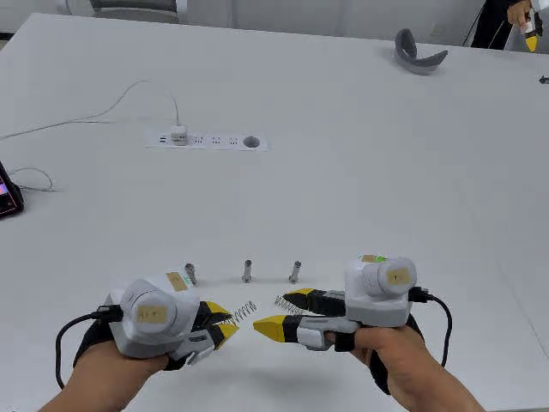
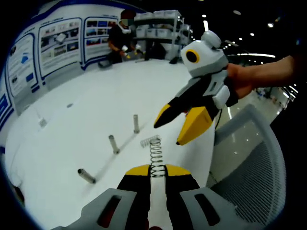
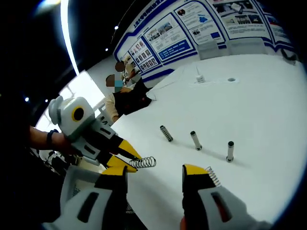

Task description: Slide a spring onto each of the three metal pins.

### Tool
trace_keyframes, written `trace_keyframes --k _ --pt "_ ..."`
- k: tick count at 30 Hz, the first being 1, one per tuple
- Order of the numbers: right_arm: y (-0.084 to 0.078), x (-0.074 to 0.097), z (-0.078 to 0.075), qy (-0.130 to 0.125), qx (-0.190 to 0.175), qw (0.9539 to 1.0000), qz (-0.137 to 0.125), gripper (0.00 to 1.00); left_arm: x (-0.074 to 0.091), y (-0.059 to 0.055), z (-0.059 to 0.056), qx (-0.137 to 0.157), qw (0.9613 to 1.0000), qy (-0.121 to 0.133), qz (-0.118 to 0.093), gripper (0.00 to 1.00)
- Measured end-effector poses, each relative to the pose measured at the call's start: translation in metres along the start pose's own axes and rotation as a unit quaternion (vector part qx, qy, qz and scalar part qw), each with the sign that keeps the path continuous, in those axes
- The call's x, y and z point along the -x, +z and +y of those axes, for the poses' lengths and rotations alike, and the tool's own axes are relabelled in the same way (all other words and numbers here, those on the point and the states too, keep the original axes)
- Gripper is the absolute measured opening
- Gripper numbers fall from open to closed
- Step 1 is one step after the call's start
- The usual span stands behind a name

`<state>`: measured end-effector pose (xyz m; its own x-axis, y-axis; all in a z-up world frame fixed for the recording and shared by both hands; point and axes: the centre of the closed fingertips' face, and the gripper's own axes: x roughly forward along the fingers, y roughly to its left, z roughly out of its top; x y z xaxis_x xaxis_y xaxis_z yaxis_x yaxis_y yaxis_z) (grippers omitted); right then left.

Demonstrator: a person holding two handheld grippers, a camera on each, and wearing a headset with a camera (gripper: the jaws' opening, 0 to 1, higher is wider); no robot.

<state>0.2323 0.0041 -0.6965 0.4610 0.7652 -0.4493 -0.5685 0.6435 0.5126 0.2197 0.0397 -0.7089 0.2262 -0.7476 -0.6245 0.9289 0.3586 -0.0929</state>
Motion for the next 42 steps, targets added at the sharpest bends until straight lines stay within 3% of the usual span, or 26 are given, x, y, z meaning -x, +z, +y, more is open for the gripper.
trace_keyframes --k 3,15,42 --pt "0.006 -0.002 0.004 0.02 -0.031 0.9992 -0.019 0.36 -0.002 0.006 -0.007 -0.016 0.9998 -0.009 -0.003 0.1" --pt "0.005 -0.002 0.012 0.058 -0.099 0.9928 -0.036 0.28 -0.004 0.027 -0.019 -0.044 0.9985 -0.029 -0.016 0.1" --pt "0.012 0.005 0.024 0.088 -0.094 0.9912 -0.031 0.13 -0.004 0.033 -0.022 -0.062 0.9968 -0.047 -0.014 0.1"
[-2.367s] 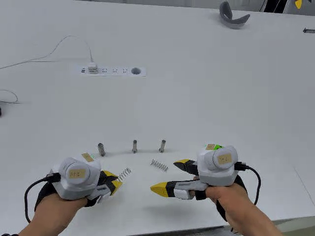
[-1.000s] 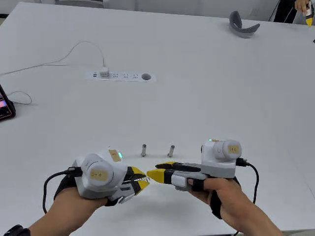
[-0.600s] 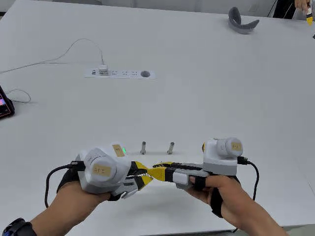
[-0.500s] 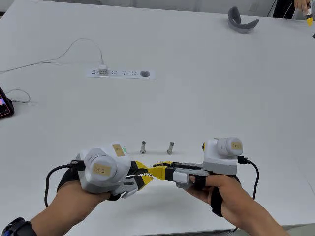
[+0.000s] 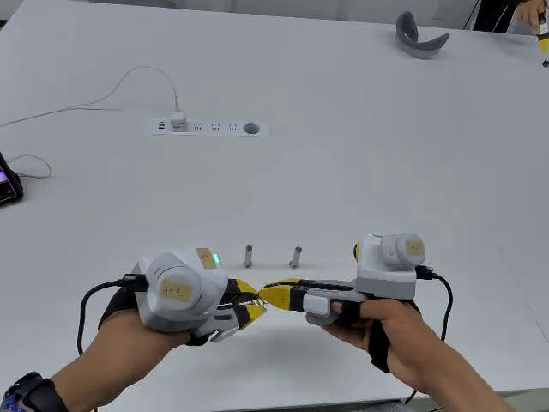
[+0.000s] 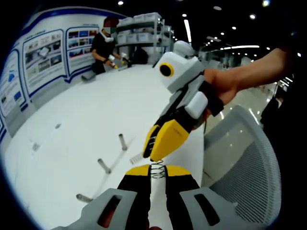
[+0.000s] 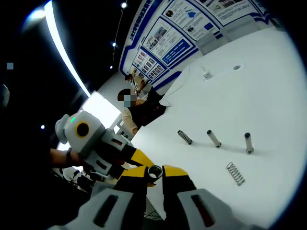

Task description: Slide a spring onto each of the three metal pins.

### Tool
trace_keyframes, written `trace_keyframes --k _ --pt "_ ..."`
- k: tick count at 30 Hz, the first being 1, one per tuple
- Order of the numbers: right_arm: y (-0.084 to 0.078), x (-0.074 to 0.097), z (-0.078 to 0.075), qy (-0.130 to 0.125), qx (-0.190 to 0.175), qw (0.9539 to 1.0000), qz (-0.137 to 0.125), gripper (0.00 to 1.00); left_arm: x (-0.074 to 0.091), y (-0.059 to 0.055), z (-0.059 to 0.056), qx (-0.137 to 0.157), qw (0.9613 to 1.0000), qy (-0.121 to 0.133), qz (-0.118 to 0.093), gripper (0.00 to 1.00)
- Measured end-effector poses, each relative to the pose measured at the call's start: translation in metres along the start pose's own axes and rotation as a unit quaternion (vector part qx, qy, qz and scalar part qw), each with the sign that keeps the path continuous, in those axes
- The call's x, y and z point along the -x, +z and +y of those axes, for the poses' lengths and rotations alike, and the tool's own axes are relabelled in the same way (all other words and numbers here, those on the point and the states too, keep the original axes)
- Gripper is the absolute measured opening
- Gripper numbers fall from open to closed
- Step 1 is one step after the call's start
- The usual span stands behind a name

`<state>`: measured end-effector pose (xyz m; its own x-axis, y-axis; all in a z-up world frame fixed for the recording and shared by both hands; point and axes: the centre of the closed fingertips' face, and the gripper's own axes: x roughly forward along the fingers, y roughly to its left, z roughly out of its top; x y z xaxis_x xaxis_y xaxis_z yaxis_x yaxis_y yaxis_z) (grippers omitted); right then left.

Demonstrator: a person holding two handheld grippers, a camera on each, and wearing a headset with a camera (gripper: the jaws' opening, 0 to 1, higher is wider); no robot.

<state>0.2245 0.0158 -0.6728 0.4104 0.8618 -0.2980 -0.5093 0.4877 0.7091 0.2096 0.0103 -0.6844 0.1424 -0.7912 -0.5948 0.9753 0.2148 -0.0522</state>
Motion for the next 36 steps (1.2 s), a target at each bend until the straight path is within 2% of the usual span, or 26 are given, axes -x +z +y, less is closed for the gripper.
trace_keyframes --k 7,10,12,15,17,18,20,21,22,23,25,26,27,28,30,31,33,35,36 --pt "0.003 -0.003 0.004 0.004 0.018 0.9997 0.016 0.12 0.001 0.0 0.004 0.002 1.0 -0.006 -0.002 0.1" --pt "0.003 -0.004 0.005 0.006 0.038 0.9987 0.034 0.12 0.003 0.0 0.005 0.006 0.9999 -0.013 -0.005 0.1" --pt "0.003 -0.005 0.007 0.008 0.058 0.9969 0.054 0.12 0.004 0.0 0.006 0.01 0.9997 -0.018 -0.008 0.1" --pt "0.005 -0.006 0.01 0.012 0.095 0.9916 0.086 0.12 0.006 0.002 0.008 0.015 0.9994 -0.027 -0.016 0.09" --pt "0.007 -0.007 0.013 0.015 0.128 0.9851 0.114 0.12 0.007 0.004 0.009 0.022 0.9989 -0.034 -0.025 0.09" --pt "0.008 -0.007 0.015 0.015 0.149 0.9797 0.133 0.12 0.008 0.005 0.01 0.024 0.9985 -0.038 -0.03 0.09" --pt "0.01 -0.007 0.016 0.015 0.177 0.9716 0.156 0.12 0.009 0.007 0.011 0.026 0.9982 -0.039 -0.037 0.09" --pt "0.011 -0.008 0.018 0.018 0.201 0.964 0.173 0.12 0.009 0.009 0.012 0.026 0.9979 -0.043 -0.042 0.09" --pt "0.012 -0.007 0.019 0.019 0.214 0.959 0.185 0.12 0.009 0.011 0.012 0.026 0.9976 -0.045 -0.045 0.09" --pt "0.014 -0.007 0.02 0.021 0.234 0.9506 0.203 0.12 0.01 0.013 0.013 0.027 0.9973 -0.047 -0.049 0.09" --pt "0.016 -0.007 0.02 0.022 0.264 0.9373 0.226 0.12 0.009 0.016 0.014 0.028 0.9969 -0.05 -0.055 0.09" --pt "0.017 -0.007 0.021 0.024 0.284 0.9274 0.243 0.12 0.009 0.019 0.015 0.029 0.9964 -0.053 -0.059 0.09" --pt "0.018 -0.006 0.022 0.027 0.294 0.9212 0.253 0.12 0.009 0.02 0.015 0.029 0.9961 -0.055 -0.062 0.09" --pt "0.02 -0.005 0.023 0.029 0.311 0.9116 0.267 0.12 0.008 0.023 0.015 0.029 0.9958 -0.057 -0.066 0.09" --pt "0.021 -0.004 0.024 0.032 0.331 0.8992 0.285 0.12 0.008 0.026 0.015 0.027 0.9954 -0.06 -0.07 0.09" --pt "0.022 -0.003 0.025 0.035 0.344 0.8903 0.296 0.12 0.008 0.029 0.015 0.024 0.9952 -0.062 -0.072 0.09" --pt "0.023 -0.002 0.025 0.039 0.365 0.8761 0.313 0.12 0.007 0.032 0.016 0.023 0.9948 -0.065 -0.075 0.09" --pt "0.022 -0.001 0.025 0.042 0.375 0.8666 0.327 0.12 0.007 0.033 0.015 0.019 0.9946 -0.068 -0.076 0.09" --pt "0.022 0.0 0.024 0.043 0.385 0.8582 0.337 0.12 0.007 0.033 0.015 0.017 0.9945 -0.069 -0.076 0.09"
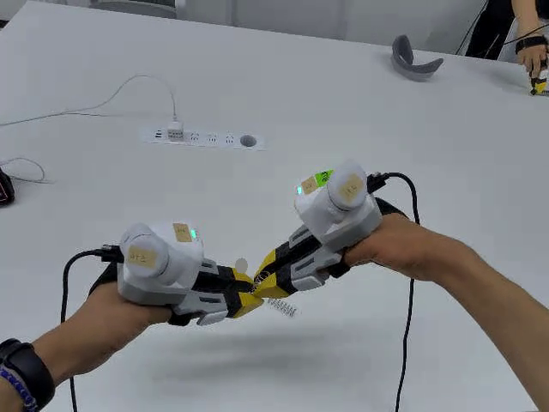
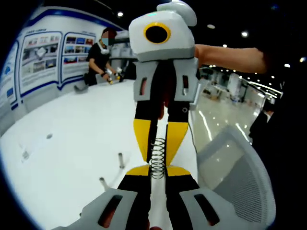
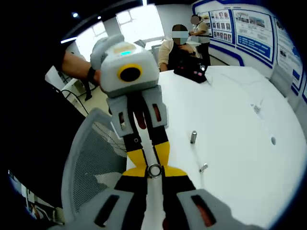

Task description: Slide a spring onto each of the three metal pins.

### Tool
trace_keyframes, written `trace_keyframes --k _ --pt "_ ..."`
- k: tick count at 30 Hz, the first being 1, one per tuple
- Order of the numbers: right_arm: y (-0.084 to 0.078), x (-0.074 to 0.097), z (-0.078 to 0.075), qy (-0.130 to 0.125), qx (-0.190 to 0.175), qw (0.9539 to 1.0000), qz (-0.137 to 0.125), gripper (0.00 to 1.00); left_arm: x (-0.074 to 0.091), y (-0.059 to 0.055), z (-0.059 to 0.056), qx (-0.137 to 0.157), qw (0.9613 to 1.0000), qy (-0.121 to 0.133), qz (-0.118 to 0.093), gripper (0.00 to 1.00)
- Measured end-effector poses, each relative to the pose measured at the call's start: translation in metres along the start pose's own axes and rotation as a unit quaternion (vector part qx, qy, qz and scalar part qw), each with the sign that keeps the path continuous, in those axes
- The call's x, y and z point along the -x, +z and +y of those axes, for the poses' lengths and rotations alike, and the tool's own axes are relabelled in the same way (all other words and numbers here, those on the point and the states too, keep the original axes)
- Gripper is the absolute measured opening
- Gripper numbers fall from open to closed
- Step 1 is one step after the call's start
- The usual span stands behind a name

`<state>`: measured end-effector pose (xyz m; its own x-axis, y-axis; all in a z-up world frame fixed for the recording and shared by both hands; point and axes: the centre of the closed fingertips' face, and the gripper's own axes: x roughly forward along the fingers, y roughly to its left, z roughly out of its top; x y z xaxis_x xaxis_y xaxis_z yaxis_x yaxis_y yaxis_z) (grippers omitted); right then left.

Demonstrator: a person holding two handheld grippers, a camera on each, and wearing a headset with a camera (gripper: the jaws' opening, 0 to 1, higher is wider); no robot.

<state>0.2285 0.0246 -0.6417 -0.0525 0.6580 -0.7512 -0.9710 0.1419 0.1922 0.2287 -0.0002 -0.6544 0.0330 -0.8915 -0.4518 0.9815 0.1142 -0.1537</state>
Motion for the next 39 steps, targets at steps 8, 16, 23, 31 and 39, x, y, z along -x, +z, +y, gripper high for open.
trace_keyframes --k 8,16,23,31,39 --pt "-0.004 -0.003 0.002 0.002 0.028 0.9991 0.031 0.13 -0.002 -0.003 -0.002 -0.011 0.9999 -0.006 0.012 0.09" --pt "-0.007 -0.007 0.006 0.001 0.048 0.9975 0.053 0.13 -0.006 -0.007 -0.005 -0.027 0.9988 -0.016 0.038 0.09" --pt "-0.012 -0.01 0.008 0.004 0.053 0.9967 0.061 0.13 -0.007 -0.011 -0.007 -0.041 0.9974 -0.022 0.056 0.09" --pt "-0.014 -0.014 0.005 -0.007 0.043 0.9977 0.052 0.12 -0.005 -0.017 -0.005 -0.036 0.9983 -0.008 0.045 0.11" --pt "-0.017 -0.01 0.0 -0.019 0.032 0.9982 0.048 0.12 0.008 -0.026 0.003 -0.007 0.9993 0.028 0.026 0.19"
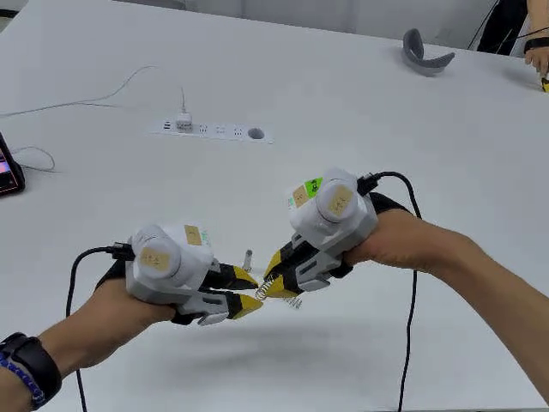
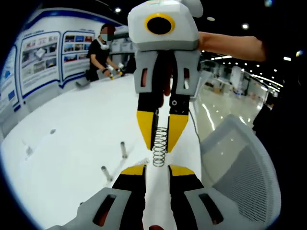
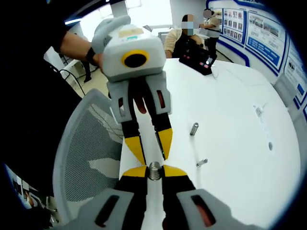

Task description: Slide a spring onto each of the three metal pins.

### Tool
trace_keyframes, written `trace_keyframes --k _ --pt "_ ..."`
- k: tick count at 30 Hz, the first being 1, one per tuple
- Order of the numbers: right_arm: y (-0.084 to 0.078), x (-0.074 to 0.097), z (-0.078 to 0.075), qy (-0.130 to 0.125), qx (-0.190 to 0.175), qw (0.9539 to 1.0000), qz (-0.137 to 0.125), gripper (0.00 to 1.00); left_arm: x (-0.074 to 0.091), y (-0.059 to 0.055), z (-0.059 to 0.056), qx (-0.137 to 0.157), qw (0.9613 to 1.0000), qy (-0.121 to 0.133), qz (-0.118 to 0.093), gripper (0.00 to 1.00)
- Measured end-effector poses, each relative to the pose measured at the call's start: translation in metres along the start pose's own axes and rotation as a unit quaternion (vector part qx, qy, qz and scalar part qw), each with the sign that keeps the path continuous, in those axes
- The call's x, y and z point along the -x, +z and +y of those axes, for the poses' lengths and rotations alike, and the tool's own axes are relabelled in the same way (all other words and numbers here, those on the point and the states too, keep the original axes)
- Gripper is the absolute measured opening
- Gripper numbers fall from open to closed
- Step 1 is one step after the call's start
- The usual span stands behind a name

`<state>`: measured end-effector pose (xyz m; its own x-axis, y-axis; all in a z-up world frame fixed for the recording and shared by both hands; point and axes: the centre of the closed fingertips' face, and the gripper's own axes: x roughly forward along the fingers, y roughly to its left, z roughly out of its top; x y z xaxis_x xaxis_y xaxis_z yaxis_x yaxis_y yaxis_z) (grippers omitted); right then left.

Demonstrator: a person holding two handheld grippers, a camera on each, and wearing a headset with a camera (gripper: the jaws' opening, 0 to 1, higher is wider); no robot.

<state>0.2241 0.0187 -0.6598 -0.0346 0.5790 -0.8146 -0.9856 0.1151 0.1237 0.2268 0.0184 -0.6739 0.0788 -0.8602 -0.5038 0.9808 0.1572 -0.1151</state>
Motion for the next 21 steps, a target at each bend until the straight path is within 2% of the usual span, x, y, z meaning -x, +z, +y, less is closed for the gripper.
trace_keyframes --k 5,10,21 --pt "-0.004 0.001 -0.007 -0.01 -0.008 0.9999 -0.001 0.12 0.01 -0.015 0.009 0.021 0.9993 0.032 0.003 0.26" --pt "-0.007 0.002 -0.012 -0.017 -0.016 0.9997 0.0 0.12 0.022 -0.026 0.016 0.041 0.9977 0.054 0.001 0.28" --pt "-0.015 -0.003 -0.032 -0.038 -0.028 0.9988 0.011 0.12 0.04 -0.043 0.029 0.073 0.9924 0.099 0.0 0.35"
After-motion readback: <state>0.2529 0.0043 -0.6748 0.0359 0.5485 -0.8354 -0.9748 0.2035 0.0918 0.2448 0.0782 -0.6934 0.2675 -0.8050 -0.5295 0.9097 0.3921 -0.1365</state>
